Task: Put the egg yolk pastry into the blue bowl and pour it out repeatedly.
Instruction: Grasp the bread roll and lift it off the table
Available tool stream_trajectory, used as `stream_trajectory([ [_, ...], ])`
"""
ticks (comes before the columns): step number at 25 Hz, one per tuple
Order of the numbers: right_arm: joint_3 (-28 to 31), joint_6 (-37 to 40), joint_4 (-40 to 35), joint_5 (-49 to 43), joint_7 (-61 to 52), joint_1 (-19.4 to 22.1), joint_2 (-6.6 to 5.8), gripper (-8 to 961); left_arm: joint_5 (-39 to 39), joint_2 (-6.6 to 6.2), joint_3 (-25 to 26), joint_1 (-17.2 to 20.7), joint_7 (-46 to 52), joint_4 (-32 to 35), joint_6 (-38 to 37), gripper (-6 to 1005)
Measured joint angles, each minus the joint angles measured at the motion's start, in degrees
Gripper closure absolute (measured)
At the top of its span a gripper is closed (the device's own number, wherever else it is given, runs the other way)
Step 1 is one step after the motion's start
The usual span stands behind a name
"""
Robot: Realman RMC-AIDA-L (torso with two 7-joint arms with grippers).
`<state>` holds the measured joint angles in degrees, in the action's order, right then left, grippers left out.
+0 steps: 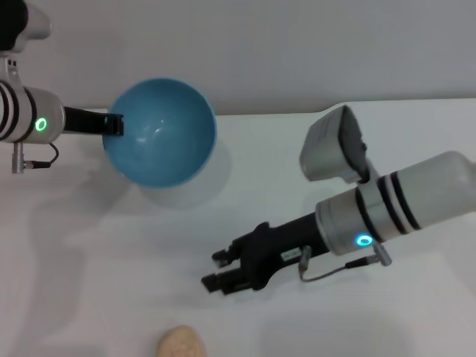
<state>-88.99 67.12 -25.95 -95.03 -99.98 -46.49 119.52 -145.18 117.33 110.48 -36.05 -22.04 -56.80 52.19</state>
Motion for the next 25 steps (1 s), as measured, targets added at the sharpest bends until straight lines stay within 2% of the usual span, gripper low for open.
stream_trajectory([
  [7,-13.9,-1.7,-2.7,8.3,-1.9,0.2,0.16,423,-3.6,0.15,0.0,-2.5,1.0,-0.7,5.0,984],
  [13,-30.7,-12.3,-6.2,18.8,-2.5,0.5,0.25,420,-3.6,0.26,-0.5,-3.1,1.0,-1.0,6.1,984],
  [15,-33.7,-14.3,-6.8,20.1,-3.1,0.4,0.26,419,-3.6,0.29,-0.5,-3.1,1.0,-1.1,6.5,984],
  [25,-39.2,-15.8,-7.6,21.1,-4.3,-0.1,0.27,414,-3.6,0.36,-0.7,-3.2,1.0,-1.1,7.3,984],
])
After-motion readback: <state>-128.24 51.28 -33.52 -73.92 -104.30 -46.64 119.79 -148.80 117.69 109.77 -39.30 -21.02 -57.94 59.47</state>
